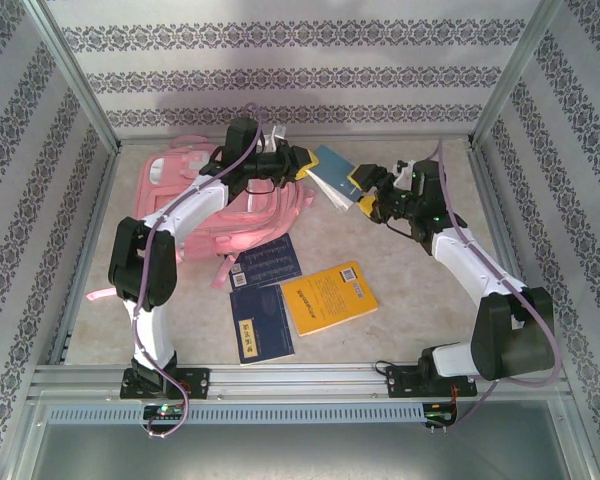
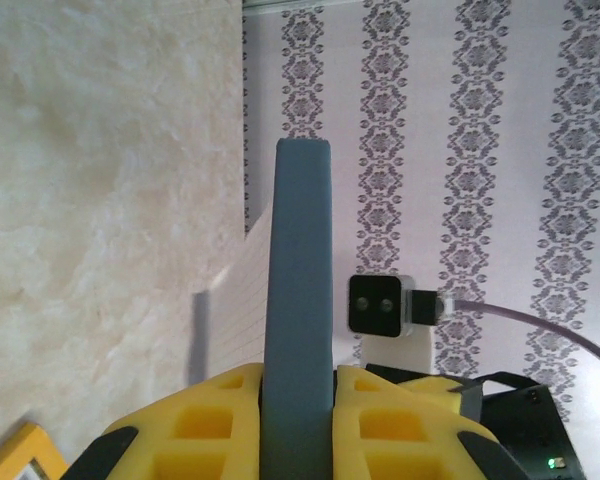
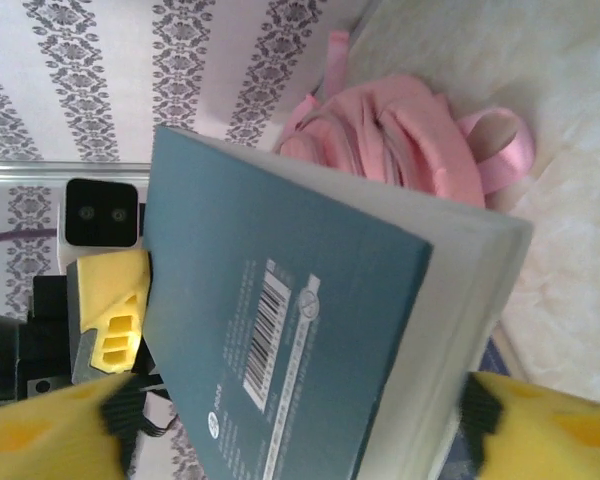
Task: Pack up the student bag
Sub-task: Pass the loose stationery.
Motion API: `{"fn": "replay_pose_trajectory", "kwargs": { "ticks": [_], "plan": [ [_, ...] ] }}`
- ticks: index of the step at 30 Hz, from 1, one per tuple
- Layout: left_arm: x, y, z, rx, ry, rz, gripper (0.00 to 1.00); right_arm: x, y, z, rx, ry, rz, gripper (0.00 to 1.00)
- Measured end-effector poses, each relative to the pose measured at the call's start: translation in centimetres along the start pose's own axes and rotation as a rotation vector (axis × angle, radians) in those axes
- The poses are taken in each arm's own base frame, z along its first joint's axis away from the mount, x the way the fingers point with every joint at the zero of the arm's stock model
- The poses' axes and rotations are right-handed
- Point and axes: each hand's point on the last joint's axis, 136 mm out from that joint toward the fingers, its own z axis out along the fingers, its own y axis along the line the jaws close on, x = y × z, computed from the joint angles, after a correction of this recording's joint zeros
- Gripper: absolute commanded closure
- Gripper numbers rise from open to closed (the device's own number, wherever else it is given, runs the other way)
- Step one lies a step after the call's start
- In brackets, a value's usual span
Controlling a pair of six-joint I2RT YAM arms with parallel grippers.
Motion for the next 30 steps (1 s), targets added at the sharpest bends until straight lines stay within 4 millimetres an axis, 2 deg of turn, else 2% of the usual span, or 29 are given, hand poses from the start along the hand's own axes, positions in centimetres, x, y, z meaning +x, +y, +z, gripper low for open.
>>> {"fn": "replay_pose_trajectory", "kwargs": {
  "ticks": [6,15,24,27,30],
  "plan": [
    [-0.1,-2.3,-0.7,0.055,-0.025,-0.005,1.00,1.4,0.9,0.7,-0.023,0.033,-0.033,0.02],
    [-0.6,-3.3,-1.2,0.076,-0.058,-0.033,1.00,1.0,1.7,0.9,-0.118,0.001,-0.002,0.02],
    [-0.6,-5.3,-2.1,0.121,-0.086,-0.025,1.00,0.5,5.3,2.0,-0.305,-0.008,0.066,0.02],
    [-0.5,-5.9,-2.5,0.134,-0.089,-0.013,1.00,0.1,6.8,1.5,-0.369,-0.027,0.064,0.08],
    [-0.4,-6.1,-2.6,0.138,-0.092,-0.008,1.00,-0.1,7.4,0.9,-0.398,-0.044,0.066,0.16]
  ]
}}
